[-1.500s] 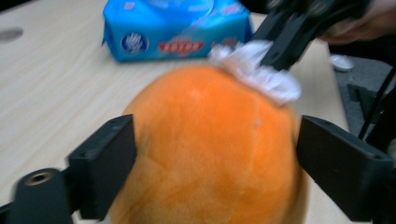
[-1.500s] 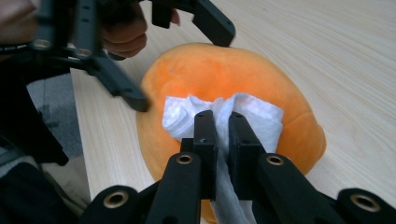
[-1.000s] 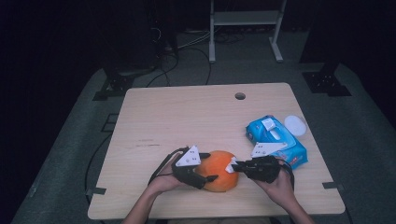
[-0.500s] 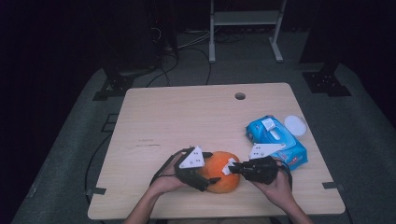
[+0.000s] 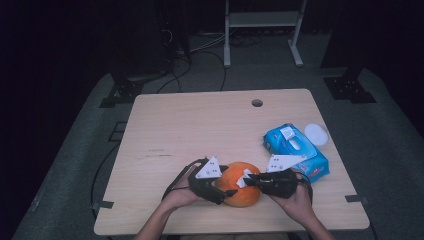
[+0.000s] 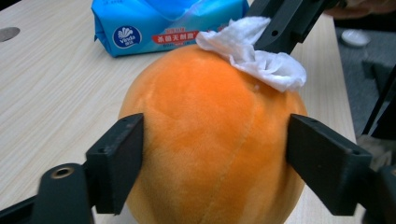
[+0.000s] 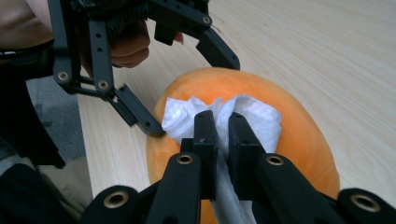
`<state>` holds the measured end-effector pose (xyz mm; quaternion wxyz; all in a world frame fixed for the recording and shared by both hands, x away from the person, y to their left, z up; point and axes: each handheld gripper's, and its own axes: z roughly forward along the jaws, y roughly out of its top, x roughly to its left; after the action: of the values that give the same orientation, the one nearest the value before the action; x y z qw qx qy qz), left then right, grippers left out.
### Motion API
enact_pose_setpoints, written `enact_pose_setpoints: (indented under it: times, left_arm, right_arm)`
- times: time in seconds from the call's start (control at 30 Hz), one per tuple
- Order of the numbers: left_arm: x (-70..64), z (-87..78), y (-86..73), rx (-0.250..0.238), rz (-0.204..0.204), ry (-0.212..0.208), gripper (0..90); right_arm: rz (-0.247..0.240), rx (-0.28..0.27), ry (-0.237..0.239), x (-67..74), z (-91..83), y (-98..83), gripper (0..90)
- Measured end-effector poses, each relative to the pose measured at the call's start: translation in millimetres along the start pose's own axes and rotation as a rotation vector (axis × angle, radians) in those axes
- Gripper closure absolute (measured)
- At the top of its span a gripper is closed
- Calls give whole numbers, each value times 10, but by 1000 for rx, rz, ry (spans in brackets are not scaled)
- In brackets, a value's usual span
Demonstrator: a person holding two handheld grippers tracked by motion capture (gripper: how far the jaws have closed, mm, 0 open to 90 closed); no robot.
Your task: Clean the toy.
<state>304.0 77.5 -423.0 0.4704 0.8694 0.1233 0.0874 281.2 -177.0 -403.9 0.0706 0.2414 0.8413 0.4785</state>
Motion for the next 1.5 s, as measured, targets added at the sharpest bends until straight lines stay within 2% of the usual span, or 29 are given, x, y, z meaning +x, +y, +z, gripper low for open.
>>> enact_pose_setpoints:
  times: [0.07, 0.1, 0.2, 0.23, 0.27, 0.37, 0.47, 0.5, 0.53, 0.57, 0.63, 0.67, 0.7, 0.73, 0.8, 0.9, 1.0, 1.03, 1.07, 1.1, 1.13, 1.17, 1.2, 1.23, 1.27, 1.33, 1.4, 1.47, 1.5]
  left_arm:
    - [70, -2, -34, -8, -57, 17, 136]
    - [85, 6, -51, -6, -74, 7, 119]
    - [60, 24, -56, -9, -62, -1, 187]
    - [16, 23, -17, -1, -29, 6, 203]
    - [16, 23, -17, -1, -29, 6, 210]
    - [-47, 17, 21, 19, 17, -5, 215]
    - [-14, 10, 1, 12, 4, -14, 188]
    - [39, 6, -19, 7, -23, -3, 163]
    - [39, 6, -19, 7, -23, -3, 131]
    - [73, 22, -50, 11, -59, 19, 114]
    - [71, 37, -65, 13, -69, 11, 138]
    - [59, 43, -67, 13, -65, 6, 138]
    - [12, 44, -29, 19, -38, 21, 211]
    - [-15, 42, 3, 19, -34, 25, 228]
    - [-74, 34, 59, 16, -10, 12, 239]
    - [-103, 27, 81, 11, -1, -5, 238]
    - [-51, -2, 55, -28, -27, -36, 184]
    - [-10, 3, 43, -34, -54, -11, 148]
    - [-10, 3, 43, -34, -54, -11, 115]
    - [13, 39, 15, -5, -63, 29, 95]
    - [13, 39, 15, -5, -63, 29, 91]
    - [32, 69, -22, -7, -110, -8, 106]
    - [32, 69, -22, -7, -110, -8, 179]
    - [0, 69, -22, -15, -90, -5, 220]
    - [0, 69, -22, -15, -90, -5, 259]
    - [-54, 33, 67, -10, -46, 27, 323]
    - [-92, 28, 105, -9, -28, 31, 339]
    - [-171, 13, 168, -6, 18, 26, 329]
    - [-171, 13, 168, -6, 18, 26, 313]
  right_arm:
    - [29, -1, 0, -74, -28, -44, 828]
    - [38, 0, -3, -92, -41, -56, 828]
    - [48, -4, -5, -120, -58, -67, 827]
    - [48, -7, -8, -101, -61, -47, 827]
    - [48, -7, -8, -101, -61, -47, 827]
    - [31, -24, 9, -48, -57, -4, 826]
    - [34, -18, 18, -63, -59, -25, 827]
    - [39, -16, 19, -69, -61, -35, 827]
    - [37, -13, 18, -79, -63, -44, 827]
    - [42, -11, 20, -86, -66, -54, 827]
    - [48, -12, 21, -103, -68, -67, 826]
    - [48, -12, 21, -103, -68, -67, 826]
    - [48, -19, 15, -85, -71, -50, 826]
    - [38, -21, 11, -64, -69, -31, 826]
    - [26, -35, 21, -20, -72, 4, 826]
    - [19, -35, 25, -9, -89, 20, 826]
    - [41, -20, 33, -87, -126, -38, 827]
    - [48, -14, 35, -105, -131, -56, 827]
    - [54, -13, 37, -119, -131, -73, 827]
    - [58, -10, 40, -127, -134, -86, 827]
    - [61, -6, 39, -129, -133, -93, 827]
    - [59, -3, 37, -129, -131, -96, 827]
    - [59, -3, 37, -129, -131, -96, 827]
    - [56, -5, 29, -126, -123, -84, 826]
    - [56, -5, 29, -126, -123, -84, 826]
    - [60, -40, 17, -88, -128, -30, 824]
    - [52, -57, 19, -64, -130, -1, 824]
    - [19, -59, 17, -22, -146, 59, 825]
    - [19, -59, 17, -22, -146, 59, 825]
